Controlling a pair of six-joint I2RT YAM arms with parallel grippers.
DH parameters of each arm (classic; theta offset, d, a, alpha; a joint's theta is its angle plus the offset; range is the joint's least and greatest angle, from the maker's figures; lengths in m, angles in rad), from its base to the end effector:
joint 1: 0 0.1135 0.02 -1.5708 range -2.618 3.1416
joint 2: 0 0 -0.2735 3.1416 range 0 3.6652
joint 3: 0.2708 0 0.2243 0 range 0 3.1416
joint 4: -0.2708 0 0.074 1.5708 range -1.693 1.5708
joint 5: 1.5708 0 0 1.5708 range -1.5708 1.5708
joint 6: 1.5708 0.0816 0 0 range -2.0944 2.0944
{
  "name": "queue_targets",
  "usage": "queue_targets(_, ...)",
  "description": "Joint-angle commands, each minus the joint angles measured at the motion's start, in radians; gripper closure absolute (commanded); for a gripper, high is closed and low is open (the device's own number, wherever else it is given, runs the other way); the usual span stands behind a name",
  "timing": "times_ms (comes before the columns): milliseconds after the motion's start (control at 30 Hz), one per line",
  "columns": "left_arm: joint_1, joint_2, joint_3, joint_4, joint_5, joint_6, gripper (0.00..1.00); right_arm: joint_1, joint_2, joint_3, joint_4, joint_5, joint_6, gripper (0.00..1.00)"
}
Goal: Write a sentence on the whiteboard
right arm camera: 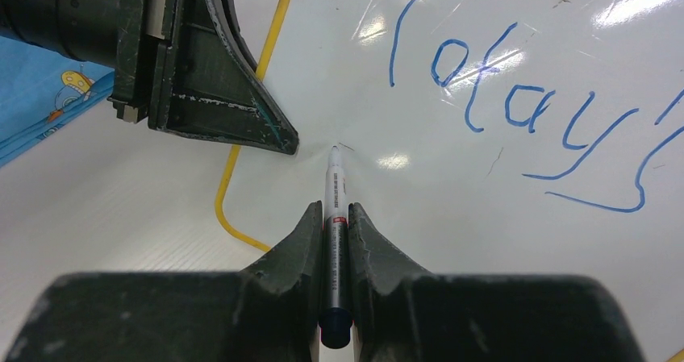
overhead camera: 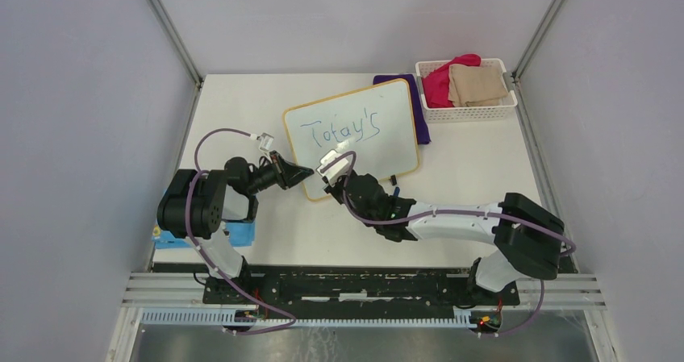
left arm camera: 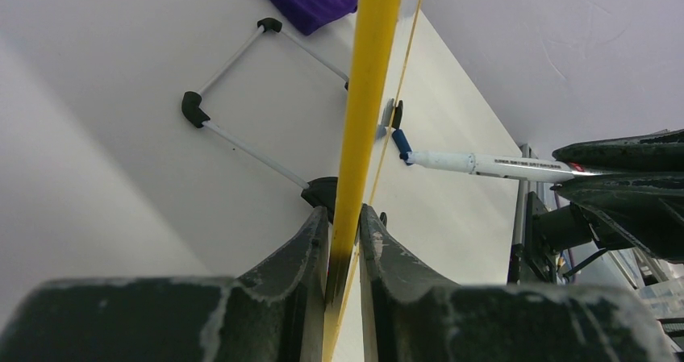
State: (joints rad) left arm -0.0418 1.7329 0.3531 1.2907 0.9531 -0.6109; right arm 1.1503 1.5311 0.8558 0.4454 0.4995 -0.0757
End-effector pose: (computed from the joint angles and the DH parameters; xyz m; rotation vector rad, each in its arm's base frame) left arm 0.2818 -0.0784 0.1718 0.2784 1.7633 -1.2627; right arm 0.1815 0.3101 0.2653 -0.7166 1.6335 0.3265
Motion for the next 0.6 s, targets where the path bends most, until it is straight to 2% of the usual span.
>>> queue_targets(0,0.000,0.013,0.015,-0.054,-0.036,0.069,0.98,0.006,0.016,0.053,0.016,0.030,0.019,1.00)
queue_targets(567,0.000,0.013,0.017,-0.062,-0.035,0.074,0.98,0.003,0.060,0.051,-0.003,0.036,0.046,1.00)
